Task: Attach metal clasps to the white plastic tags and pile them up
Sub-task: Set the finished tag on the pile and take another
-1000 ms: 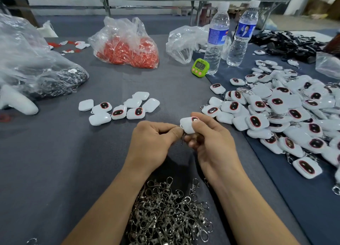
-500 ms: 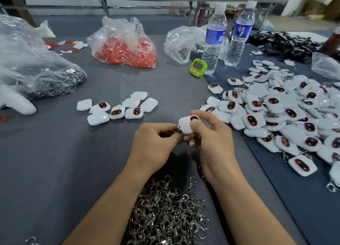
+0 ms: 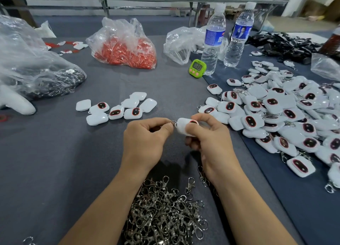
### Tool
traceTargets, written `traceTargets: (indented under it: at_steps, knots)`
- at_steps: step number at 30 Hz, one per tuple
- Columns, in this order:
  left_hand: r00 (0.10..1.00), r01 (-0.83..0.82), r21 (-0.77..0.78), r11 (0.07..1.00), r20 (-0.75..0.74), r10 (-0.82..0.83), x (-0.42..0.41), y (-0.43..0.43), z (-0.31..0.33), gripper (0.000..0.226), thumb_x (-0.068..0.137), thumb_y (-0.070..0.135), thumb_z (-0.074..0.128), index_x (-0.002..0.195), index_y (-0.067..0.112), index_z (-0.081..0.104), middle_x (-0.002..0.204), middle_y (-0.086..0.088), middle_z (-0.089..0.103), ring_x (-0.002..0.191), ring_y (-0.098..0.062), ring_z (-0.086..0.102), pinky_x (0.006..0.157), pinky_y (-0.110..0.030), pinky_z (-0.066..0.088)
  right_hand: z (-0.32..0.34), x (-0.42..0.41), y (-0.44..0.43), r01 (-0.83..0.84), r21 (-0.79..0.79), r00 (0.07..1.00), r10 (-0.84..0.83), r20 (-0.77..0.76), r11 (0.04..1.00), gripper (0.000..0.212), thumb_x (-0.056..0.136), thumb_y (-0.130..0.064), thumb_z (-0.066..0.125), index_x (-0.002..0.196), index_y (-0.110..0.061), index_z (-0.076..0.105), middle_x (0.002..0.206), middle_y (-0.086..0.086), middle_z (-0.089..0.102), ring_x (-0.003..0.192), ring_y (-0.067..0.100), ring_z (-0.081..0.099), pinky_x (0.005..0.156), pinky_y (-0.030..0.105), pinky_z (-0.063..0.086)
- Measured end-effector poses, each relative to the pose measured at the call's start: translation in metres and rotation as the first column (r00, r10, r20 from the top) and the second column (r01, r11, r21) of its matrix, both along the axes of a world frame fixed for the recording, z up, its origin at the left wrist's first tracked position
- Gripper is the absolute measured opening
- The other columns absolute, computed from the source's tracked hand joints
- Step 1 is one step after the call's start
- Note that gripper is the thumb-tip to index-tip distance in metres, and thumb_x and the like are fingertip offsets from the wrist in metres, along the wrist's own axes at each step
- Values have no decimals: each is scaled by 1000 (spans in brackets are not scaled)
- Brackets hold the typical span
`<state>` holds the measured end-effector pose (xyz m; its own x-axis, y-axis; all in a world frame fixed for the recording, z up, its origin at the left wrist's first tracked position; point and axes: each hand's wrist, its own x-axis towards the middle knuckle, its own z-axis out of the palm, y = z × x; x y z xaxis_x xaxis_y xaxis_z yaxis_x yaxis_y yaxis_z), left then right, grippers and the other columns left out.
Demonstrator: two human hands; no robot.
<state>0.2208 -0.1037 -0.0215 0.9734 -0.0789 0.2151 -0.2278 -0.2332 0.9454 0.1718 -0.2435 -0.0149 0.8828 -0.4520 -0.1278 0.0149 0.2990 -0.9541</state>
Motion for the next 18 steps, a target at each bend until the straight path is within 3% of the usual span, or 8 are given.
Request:
traceTargets:
  at_steps: [3, 5, 7, 8, 10, 12, 15, 18]
  knots:
    - [996, -69, 106, 992, 60, 63, 0, 3, 1, 24, 81, 23, 80, 71, 44, 75, 66, 25, 70, 65, 5, 66, 60, -4, 44, -1, -1, -1, -165, -201, 984, 146, -106, 966, 26, 68, -18, 74, 94, -13, 76, 66, 10, 65, 47, 15, 51, 42, 23, 35]
    - [995, -85, 121, 989, 69, 77, -2, 3, 3, 21, 82, 24, 81, 73, 43, 76, 62, 25, 68, 59, 7, 61, 57, -2, 40, 3, 0, -3, -177, -171, 983, 167, -71, 969, 15, 82, -8, 72, 97, -9, 76, 70, 9, 67, 52, 16, 52, 45, 22, 38]
    - [996, -78, 117, 990, 56, 72, -3, 4, 4, 18, 83, 26, 80, 76, 43, 76, 65, 27, 69, 63, 10, 62, 59, -1, 40, 9, -1, -13, -86, 181, 992, 68, 105, 980, 11, 91, 1, 65, 100, -5, 70, 76, 5, 72, 57, 13, 60, 49, 19, 47]
    - [997, -68, 127, 990, 44, 63, -3, 4, 4, 18, 84, 27, 79, 77, 43, 77, 68, 29, 69, 67, 12, 63, 60, 0, 40, 12, -2, -20, -69, 383, 982, -4, 187, 921, 14, 89, -2, 67, 103, -6, 68, 82, 4, 75, 62, 11, 66, 53, 18, 51]
    - [999, -33, 192, 981, 1, 33, -2, 5, 2, 16, 84, 27, 78, 78, 42, 78, 70, 33, 69, 72, 14, 64, 62, 2, 40, 12, -6, -30, -47, 551, 972, -90, 218, 833, 35, 80, -8, 73, 115, -8, 67, 95, 6, 77, 72, 10, 72, 61, 18, 56]
    - [1000, 14, 300, 954, -22, -7, -1, 5, 0, 13, 83, 29, 77, 81, 41, 79, 72, 35, 68, 74, 16, 63, 63, 3, 39, 11, -6, -28, -30, 528, 986, -61, 154, 849, 36, 85, -1, 70, 120, -9, 67, 97, 9, 78, 72, 12, 73, 62, 18, 57]
    - [999, 50, 432, 900, -16, -48, -2, 4, -2, 13, 80, 34, 77, 86, 46, 78, 73, 38, 66, 75, 17, 60, 61, 4, 38, 8, -3, -16, -91, 378, 996, 77, 52, 921, 24, 90, 6, 63, 108, -8, 70, 88, 9, 78, 65, 12, 71, 59, 19, 56]
    - [999, 27, 463, 886, 25, -43, -3, 4, -4, 16, 79, 33, 78, 91, 44, 78, 71, 32, 67, 78, 11, 63, 69, -1, 42, 4, -1, -10, -134, 194, 990, 140, -13, 972, 22, 90, 9, 62, 98, -8, 72, 83, 8, 77, 64, 12, 70, 60, 18, 55]
